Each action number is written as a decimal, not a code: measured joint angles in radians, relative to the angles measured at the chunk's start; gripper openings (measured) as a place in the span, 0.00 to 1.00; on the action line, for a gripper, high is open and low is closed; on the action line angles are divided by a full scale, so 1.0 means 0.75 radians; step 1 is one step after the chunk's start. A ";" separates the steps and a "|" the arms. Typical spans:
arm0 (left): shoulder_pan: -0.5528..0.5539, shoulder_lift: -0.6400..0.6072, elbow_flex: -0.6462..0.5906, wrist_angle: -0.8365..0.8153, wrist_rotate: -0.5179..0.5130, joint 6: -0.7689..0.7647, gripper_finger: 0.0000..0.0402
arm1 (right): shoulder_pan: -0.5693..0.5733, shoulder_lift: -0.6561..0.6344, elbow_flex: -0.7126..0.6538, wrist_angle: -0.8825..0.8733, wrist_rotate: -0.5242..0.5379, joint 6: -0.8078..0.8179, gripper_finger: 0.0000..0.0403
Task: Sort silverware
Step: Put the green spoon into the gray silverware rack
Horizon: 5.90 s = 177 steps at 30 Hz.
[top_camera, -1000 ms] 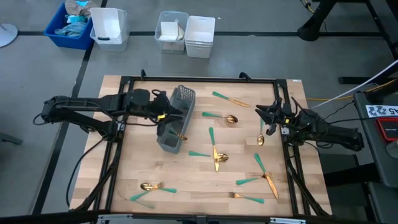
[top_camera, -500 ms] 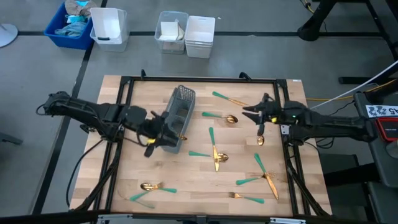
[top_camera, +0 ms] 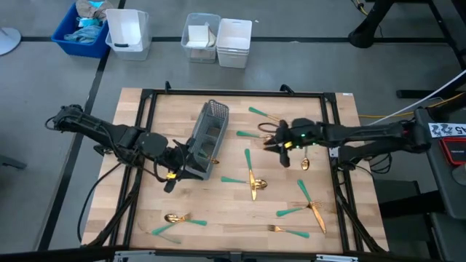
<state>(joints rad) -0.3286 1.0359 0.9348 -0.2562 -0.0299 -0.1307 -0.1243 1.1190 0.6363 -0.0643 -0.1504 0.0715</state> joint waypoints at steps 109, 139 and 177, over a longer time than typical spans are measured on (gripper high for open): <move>0.003 0.001 0.000 -0.078 -0.301 0.010 0.24 | -0.254 0.721 0.670 -0.916 0.302 -0.343 0.00; 0.003 0.001 -0.002 -0.245 -0.302 -0.001 0.24 | -0.279 1.001 0.643 -0.589 0.307 -0.017 0.39; 0.003 0.001 -0.001 -0.244 -0.589 0.001 0.24 | -0.157 1.039 1.199 -1.452 0.640 -0.189 0.01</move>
<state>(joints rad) -0.3267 1.0363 0.9339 -0.4393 -0.4717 -0.1303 -0.2422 1.8984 1.5355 -1.1532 0.3294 -0.0700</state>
